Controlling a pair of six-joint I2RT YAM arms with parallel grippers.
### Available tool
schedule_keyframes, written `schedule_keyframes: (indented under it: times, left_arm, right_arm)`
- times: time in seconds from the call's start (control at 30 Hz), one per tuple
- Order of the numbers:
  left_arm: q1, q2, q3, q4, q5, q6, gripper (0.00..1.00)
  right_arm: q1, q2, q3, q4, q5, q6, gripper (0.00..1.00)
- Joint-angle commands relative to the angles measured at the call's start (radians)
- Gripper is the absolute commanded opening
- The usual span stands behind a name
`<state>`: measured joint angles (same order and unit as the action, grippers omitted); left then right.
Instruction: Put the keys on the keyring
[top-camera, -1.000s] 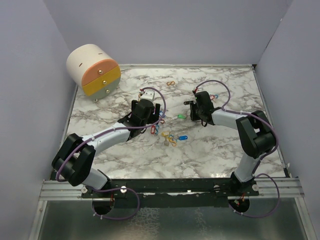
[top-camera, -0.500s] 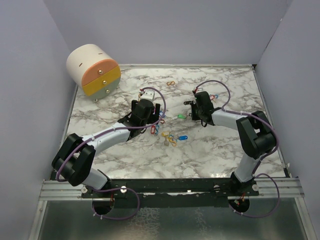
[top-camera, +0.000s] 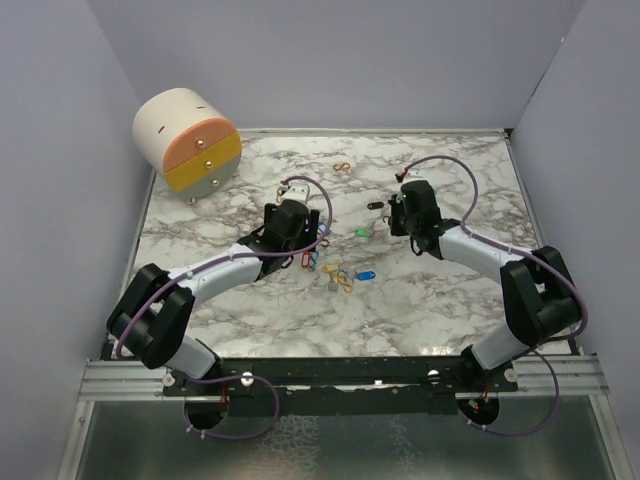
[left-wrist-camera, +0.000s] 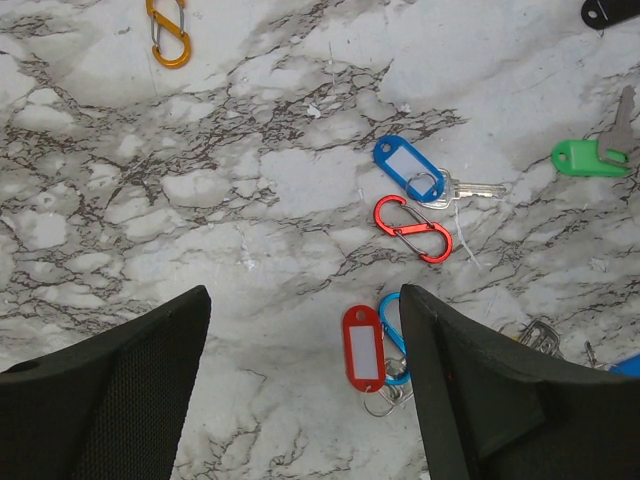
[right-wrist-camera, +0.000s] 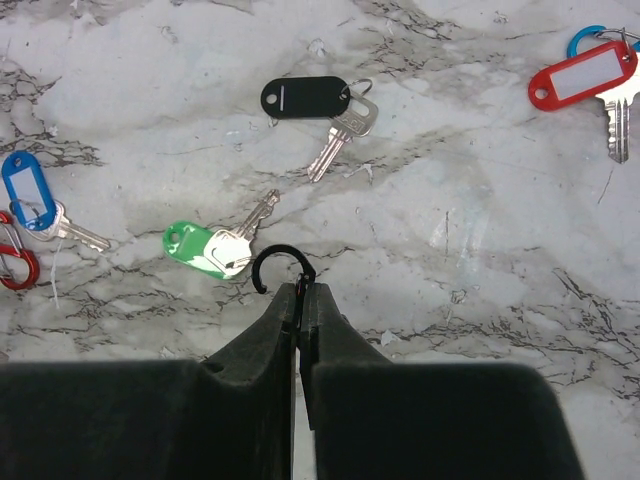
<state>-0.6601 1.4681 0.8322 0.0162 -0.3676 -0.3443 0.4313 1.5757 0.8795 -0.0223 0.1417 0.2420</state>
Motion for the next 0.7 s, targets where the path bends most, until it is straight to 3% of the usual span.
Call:
schedule_keyframes:
  times: [0.0,0.33,0.57,0.67]
  left_arm:
    - [0.005,0.036,0.031,-0.023,0.024,-0.030,0.76]
    - [0.019,0.111,0.145,-0.035,-0.102,-0.018,0.72]
    - [0.062,0.308,0.357,-0.094,-0.017,0.023,0.69]
    - [0.062,0.348,0.382,-0.098,0.063,0.013,0.68]
  right_arm:
    - [0.009,-0.030,-0.018,0.017,0.013,0.006,0.00]
    - [0.011,-0.068,-0.033,0.025,-0.001,0.005,0.00]
    - [0.014,-0.091,-0.040,0.030,-0.017,0.002,0.00]
    - [0.014,-0.091,-0.041,0.030,-0.018,0.001,0.00]
